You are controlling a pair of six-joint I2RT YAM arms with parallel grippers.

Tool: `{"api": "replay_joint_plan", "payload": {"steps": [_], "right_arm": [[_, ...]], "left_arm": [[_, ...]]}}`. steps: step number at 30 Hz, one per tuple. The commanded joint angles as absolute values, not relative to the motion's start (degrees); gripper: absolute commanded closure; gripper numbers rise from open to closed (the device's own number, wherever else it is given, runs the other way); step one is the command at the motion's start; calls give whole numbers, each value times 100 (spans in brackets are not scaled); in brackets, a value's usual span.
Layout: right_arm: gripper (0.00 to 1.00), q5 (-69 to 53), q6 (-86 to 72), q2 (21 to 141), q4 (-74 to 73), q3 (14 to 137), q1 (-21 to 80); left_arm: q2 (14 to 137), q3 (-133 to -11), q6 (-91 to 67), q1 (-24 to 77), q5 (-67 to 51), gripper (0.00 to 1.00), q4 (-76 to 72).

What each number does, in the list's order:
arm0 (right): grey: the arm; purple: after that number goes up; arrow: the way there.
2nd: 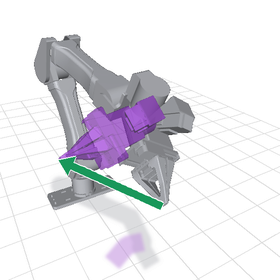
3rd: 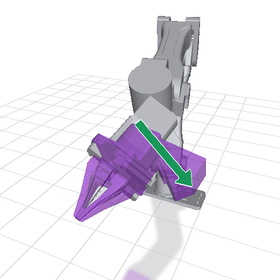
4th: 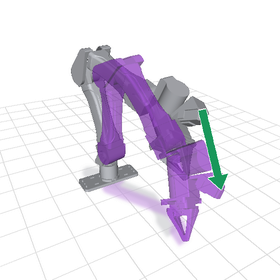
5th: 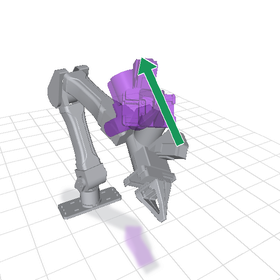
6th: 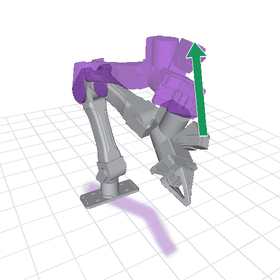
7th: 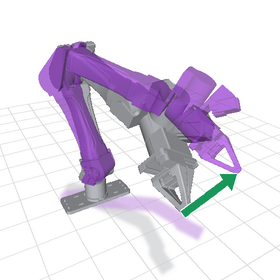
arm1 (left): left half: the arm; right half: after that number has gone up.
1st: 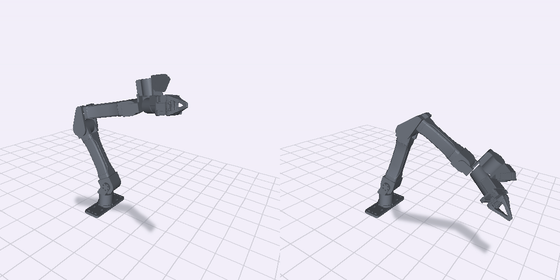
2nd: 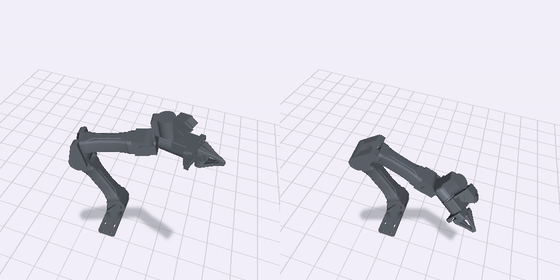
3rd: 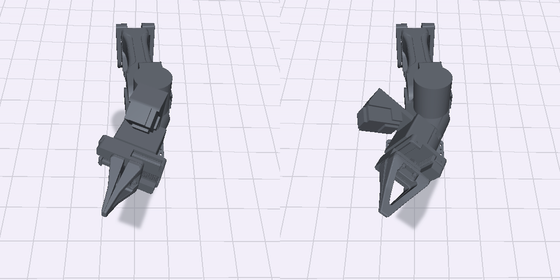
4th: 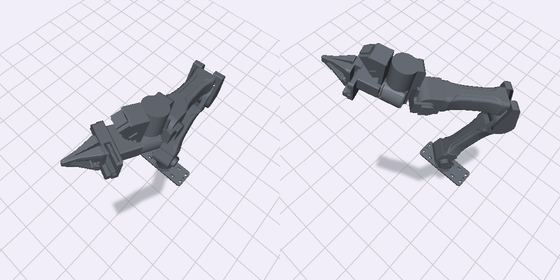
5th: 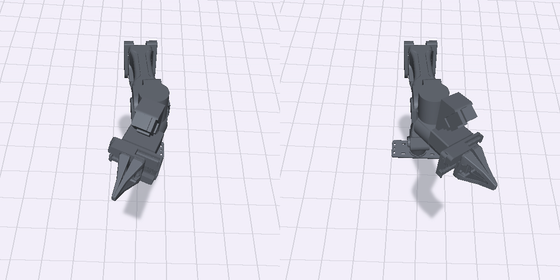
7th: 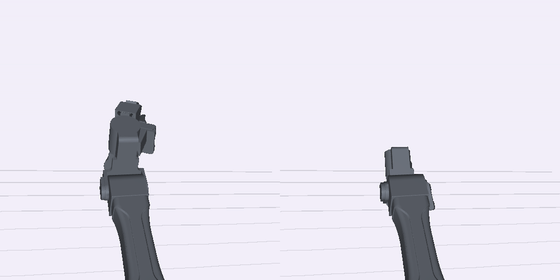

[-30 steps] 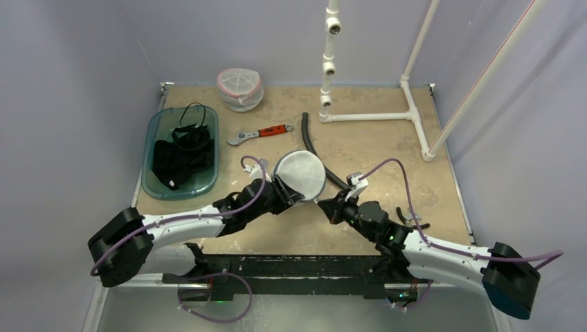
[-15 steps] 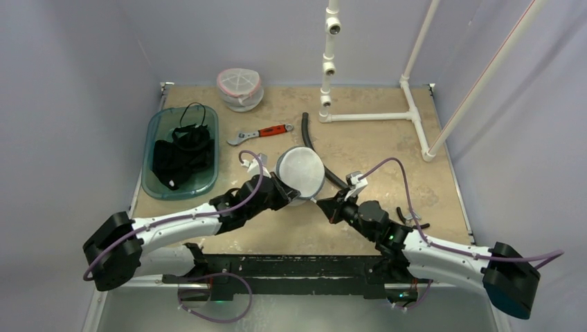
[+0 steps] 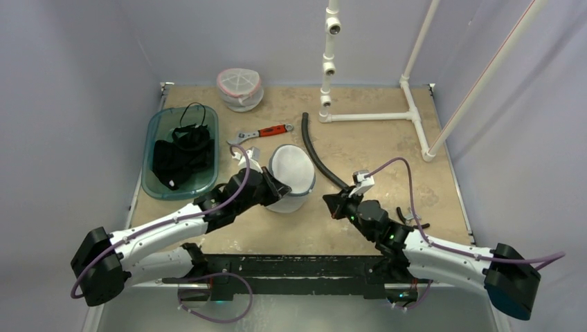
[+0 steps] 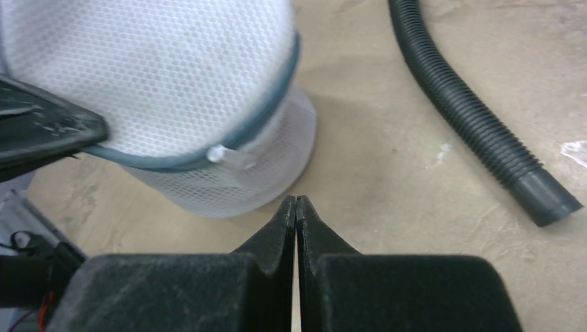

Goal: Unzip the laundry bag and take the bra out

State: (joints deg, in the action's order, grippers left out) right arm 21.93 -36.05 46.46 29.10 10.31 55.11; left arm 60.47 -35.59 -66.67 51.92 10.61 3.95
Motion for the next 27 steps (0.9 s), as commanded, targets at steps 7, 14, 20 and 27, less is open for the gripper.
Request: {"api": "replay_joint_plan", "payload": {"steps": [7,14,20,27], "right_arm": [[100,2662,-3779,4992,3038,1165,5504],[49,946,-3230,4876,4104,997,5507],[31,-433,-3643,5008,5343,662,5212],[26,-2244,-4581,6026,7500,320,4169]], "left_arm": [[5474,-3431,-6146,4520,384,100,594],[5484,-3397,-5971,4500,185,100,531],[5311,-3424,-5538,4499,77,100,559],[5298,-3244,-5380,4430,627,100,1024]]}}
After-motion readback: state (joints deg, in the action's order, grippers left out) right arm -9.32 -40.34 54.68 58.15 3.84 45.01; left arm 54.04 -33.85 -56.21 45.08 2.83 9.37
